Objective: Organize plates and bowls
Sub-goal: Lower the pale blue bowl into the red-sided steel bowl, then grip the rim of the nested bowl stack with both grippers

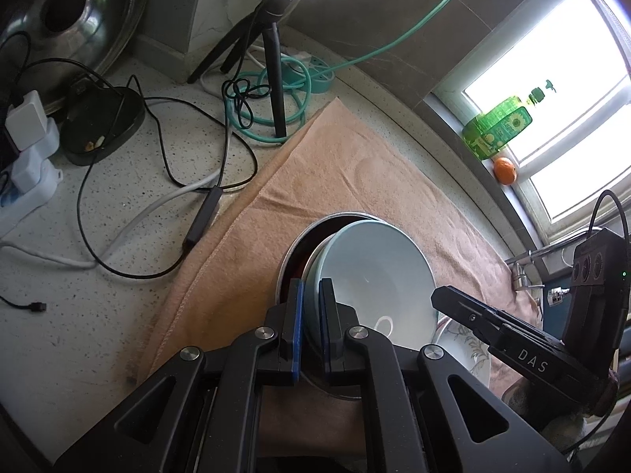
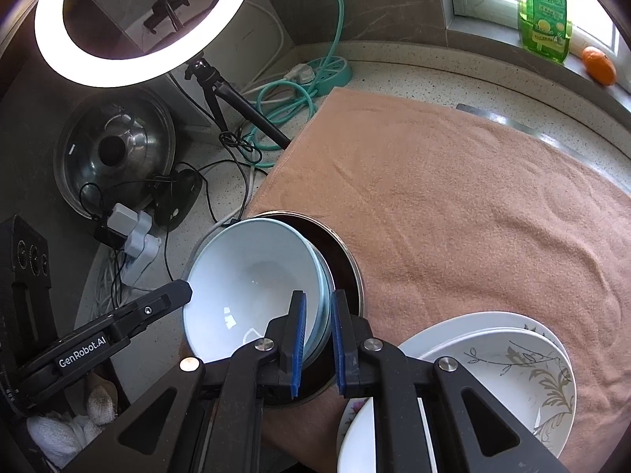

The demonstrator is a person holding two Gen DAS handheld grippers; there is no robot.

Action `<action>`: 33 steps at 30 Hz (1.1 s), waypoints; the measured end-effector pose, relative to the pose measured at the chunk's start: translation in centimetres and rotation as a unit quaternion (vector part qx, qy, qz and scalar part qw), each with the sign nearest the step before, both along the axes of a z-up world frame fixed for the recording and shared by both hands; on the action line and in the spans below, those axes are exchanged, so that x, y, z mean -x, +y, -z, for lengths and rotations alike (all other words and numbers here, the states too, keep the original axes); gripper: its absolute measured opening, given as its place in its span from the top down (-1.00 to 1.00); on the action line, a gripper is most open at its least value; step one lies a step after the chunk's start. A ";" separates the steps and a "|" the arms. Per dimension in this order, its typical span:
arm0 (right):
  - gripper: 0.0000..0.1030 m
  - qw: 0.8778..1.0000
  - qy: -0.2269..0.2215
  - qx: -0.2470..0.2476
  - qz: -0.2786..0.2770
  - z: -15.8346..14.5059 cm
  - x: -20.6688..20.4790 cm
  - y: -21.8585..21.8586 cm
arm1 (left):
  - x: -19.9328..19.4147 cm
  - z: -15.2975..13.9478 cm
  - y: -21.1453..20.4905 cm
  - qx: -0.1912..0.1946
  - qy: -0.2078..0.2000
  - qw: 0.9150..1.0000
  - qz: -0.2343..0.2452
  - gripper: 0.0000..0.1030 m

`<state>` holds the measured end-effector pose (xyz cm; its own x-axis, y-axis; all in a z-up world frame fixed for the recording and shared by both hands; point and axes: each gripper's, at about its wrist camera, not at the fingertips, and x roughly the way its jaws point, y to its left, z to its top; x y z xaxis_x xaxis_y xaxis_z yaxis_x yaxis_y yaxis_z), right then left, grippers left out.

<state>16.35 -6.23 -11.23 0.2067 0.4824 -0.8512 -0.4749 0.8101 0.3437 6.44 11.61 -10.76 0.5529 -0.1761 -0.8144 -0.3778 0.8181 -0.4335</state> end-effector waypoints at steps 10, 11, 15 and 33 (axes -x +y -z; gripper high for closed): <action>0.75 0.999 -0.004 -0.019 0.032 -0.9 -0.9 -3.3 | 1.8 -0.1 2.0 0.008 -0.012 1.000 -0.025 0.84; 0.75 0.999 0.001 -0.021 0.034 -0.8 -1.1 -3.5 | 1.9 0.2 2.1 0.012 -0.008 1.000 -0.023 0.80; 0.75 0.999 0.017 -0.019 0.044 0.2 -1.5 -4.2 | 1.7 1.0 1.7 0.017 0.001 1.000 -0.009 0.80; 0.75 0.998 0.050 -0.022 0.044 2.3 -1.9 -2.7 | 0.0 2.5 1.3 0.015 0.018 1.000 0.019 0.80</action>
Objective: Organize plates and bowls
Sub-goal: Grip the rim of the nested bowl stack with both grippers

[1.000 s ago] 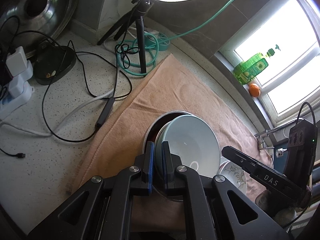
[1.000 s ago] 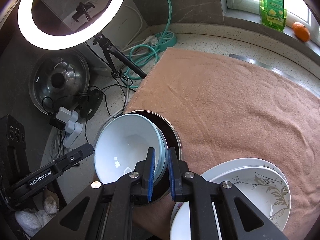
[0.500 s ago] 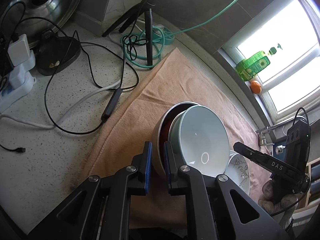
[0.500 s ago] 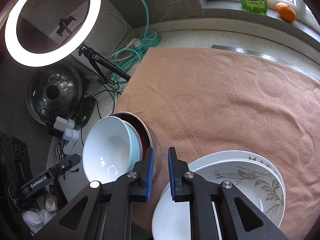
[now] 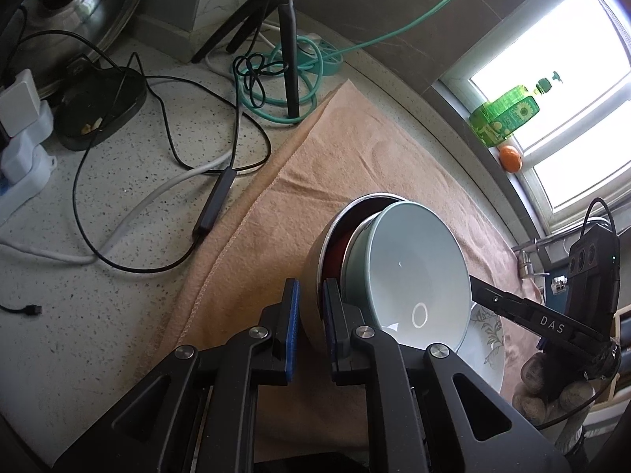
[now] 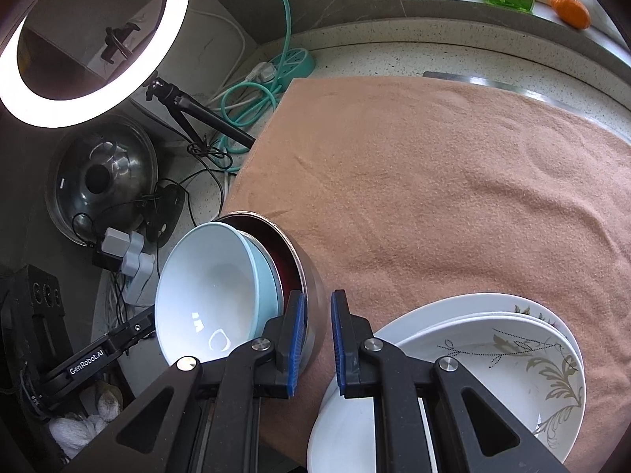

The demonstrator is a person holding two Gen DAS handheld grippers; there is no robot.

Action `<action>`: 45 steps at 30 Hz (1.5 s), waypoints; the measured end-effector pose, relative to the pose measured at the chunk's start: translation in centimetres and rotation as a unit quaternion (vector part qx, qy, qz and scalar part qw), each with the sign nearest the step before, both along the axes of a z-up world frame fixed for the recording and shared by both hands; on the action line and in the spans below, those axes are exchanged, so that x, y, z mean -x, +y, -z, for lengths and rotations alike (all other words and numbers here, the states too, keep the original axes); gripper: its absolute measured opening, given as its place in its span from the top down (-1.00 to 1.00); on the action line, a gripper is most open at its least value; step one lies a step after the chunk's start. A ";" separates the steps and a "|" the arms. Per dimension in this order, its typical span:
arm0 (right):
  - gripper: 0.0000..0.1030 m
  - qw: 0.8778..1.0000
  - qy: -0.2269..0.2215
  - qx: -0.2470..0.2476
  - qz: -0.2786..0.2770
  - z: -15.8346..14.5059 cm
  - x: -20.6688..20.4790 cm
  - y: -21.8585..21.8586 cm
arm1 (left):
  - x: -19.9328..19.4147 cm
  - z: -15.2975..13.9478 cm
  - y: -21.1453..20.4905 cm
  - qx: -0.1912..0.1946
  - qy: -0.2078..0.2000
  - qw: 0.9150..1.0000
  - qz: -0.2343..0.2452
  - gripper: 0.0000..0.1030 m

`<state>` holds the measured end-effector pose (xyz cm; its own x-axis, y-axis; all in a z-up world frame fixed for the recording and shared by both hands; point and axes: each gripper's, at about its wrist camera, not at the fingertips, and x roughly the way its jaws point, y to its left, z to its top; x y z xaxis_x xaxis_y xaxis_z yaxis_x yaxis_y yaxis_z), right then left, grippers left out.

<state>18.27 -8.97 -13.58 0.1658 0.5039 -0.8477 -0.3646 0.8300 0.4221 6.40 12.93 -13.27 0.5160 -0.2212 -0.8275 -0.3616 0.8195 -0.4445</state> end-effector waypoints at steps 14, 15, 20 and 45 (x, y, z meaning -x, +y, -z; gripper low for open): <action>0.77 1.000 0.013 0.002 -0.007 0.9 0.4 0.9 | -0.5 0.6 -0.1 0.009 0.003 1.000 0.016 0.85; 0.77 1.000 0.014 0.003 -0.006 0.9 0.4 0.9 | -0.5 0.6 -0.1 0.008 0.003 1.000 0.017 0.85; 0.79 1.000 0.024 -0.005 0.011 1.2 0.4 0.6 | -0.8 0.6 -0.1 0.009 0.003 1.000 0.030 0.85; 0.81 1.000 -0.002 0.011 0.020 -0.4 0.7 0.8 | -0.7 -0.8 -0.6 -0.003 -0.012 1.000 0.002 0.85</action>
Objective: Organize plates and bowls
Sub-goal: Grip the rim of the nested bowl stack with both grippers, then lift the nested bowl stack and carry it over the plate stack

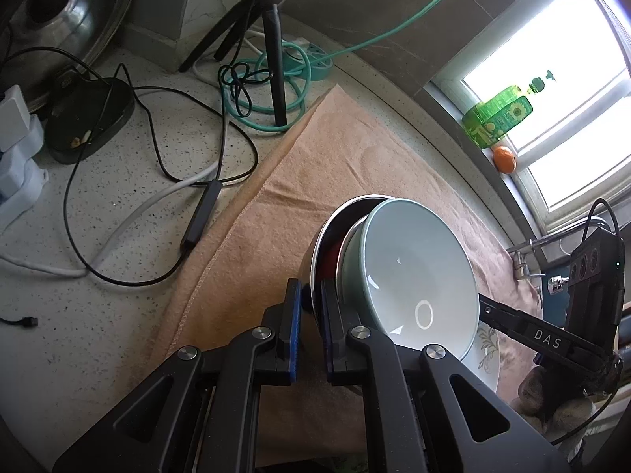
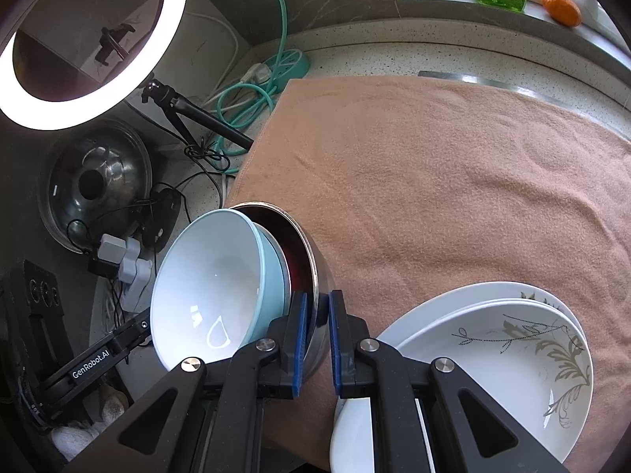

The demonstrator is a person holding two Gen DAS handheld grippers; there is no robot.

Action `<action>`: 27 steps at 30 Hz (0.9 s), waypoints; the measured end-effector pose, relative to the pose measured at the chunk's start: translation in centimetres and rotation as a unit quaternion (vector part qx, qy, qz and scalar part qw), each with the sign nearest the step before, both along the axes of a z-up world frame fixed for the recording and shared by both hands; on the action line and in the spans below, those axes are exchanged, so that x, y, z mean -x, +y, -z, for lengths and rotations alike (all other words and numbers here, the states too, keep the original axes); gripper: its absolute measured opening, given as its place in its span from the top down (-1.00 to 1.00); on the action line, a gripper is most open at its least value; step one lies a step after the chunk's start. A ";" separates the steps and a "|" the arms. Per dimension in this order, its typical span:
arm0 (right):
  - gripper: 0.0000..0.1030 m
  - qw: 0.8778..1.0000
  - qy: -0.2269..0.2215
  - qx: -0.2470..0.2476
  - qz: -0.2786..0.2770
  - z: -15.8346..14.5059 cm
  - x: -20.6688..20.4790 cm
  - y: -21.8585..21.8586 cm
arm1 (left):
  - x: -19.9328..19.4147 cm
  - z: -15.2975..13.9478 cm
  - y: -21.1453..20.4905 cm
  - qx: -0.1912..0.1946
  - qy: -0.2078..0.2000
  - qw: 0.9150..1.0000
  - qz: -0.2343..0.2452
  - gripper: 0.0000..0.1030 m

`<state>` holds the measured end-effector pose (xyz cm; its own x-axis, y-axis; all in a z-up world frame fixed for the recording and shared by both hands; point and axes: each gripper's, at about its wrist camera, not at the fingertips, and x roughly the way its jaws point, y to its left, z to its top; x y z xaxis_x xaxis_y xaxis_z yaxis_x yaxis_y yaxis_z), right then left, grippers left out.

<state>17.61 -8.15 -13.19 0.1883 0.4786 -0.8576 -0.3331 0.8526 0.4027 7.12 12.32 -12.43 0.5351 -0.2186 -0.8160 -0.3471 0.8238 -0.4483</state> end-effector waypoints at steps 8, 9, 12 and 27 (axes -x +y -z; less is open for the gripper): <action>0.81 1.000 -0.007 -0.011 -0.007 -1.3 0.1 -1.0 | 0.2 -2.0 -0.8 -0.006 -0.020 1.000 -0.004 0.85; 0.81 1.000 -0.008 -0.013 -0.006 -1.5 0.2 -1.3 | 0.2 -2.3 -0.9 -0.006 -0.023 1.000 -0.003 0.85; 0.81 1.000 -0.012 -0.018 -0.004 -2.3 0.3 -2.2 | 0.2 -3.1 -1.6 -0.009 -0.033 0.999 0.001 0.85; 0.81 0.998 -0.040 -0.030 0.032 -5.8 1.7 -8.4 | -0.5 -5.9 -6.4 -0.004 -0.068 0.997 0.047 0.85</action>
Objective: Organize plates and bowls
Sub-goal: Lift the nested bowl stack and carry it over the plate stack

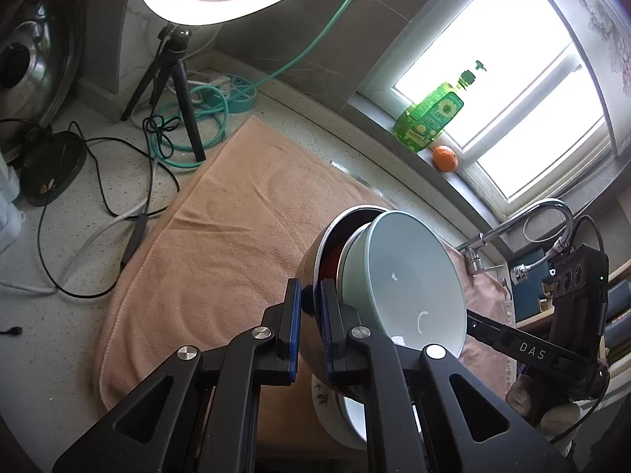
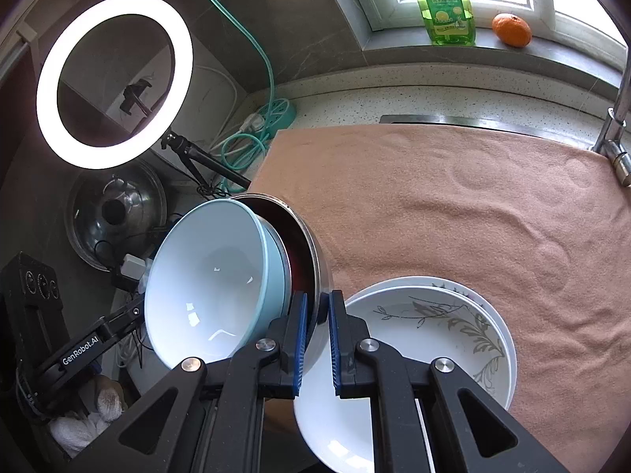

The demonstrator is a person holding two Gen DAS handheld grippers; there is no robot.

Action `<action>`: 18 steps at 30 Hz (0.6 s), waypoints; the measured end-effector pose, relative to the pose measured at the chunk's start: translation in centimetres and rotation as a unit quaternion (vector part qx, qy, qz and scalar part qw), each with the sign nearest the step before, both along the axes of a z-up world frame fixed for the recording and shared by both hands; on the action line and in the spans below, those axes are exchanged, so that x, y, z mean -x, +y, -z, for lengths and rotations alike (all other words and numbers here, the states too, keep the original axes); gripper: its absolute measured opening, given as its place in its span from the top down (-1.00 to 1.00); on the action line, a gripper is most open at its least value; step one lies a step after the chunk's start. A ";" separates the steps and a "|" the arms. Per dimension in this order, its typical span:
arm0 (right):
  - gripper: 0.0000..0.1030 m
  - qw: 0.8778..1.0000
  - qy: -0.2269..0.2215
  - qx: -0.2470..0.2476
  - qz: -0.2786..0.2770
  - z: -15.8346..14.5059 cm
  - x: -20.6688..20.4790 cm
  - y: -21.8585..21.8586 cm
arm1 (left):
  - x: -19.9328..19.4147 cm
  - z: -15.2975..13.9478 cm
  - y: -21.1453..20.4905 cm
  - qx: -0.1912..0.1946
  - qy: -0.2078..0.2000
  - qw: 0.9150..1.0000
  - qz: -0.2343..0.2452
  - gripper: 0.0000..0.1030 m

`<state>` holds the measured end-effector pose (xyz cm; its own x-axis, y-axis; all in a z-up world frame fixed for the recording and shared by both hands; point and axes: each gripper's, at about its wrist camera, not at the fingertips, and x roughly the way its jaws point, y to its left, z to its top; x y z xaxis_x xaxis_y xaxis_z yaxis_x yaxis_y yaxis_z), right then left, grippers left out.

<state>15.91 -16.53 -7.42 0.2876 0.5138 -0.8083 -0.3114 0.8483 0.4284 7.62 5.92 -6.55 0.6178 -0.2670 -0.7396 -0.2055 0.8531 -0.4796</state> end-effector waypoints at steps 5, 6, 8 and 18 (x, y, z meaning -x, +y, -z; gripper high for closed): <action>0.81 1.000 0.000 0.000 0.021 -0.3 0.7 -2.6 | -0.3 -0.1 -2.2 0.001 -0.001 1.000 0.024 0.85; 0.81 1.000 0.000 0.001 0.026 -0.3 0.8 -3.1 | -0.4 0.0 -2.6 0.001 -0.001 1.000 0.029 0.85; 0.81 0.999 0.001 0.002 0.034 -0.2 1.1 -4.1 | -0.6 0.1 -3.5 0.003 0.000 0.999 0.037 0.85; 0.81 0.997 0.008 0.010 0.070 0.6 2.4 -8.8 | -0.6 1.1 -7.6 0.001 0.018 0.997 0.077 0.85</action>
<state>13.49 -25.36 -8.05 0.3427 0.4540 -0.8224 -0.1833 0.8909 0.4155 8.24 -1.66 -7.67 0.5421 -0.3586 -0.7600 -0.0888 0.8748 -0.4762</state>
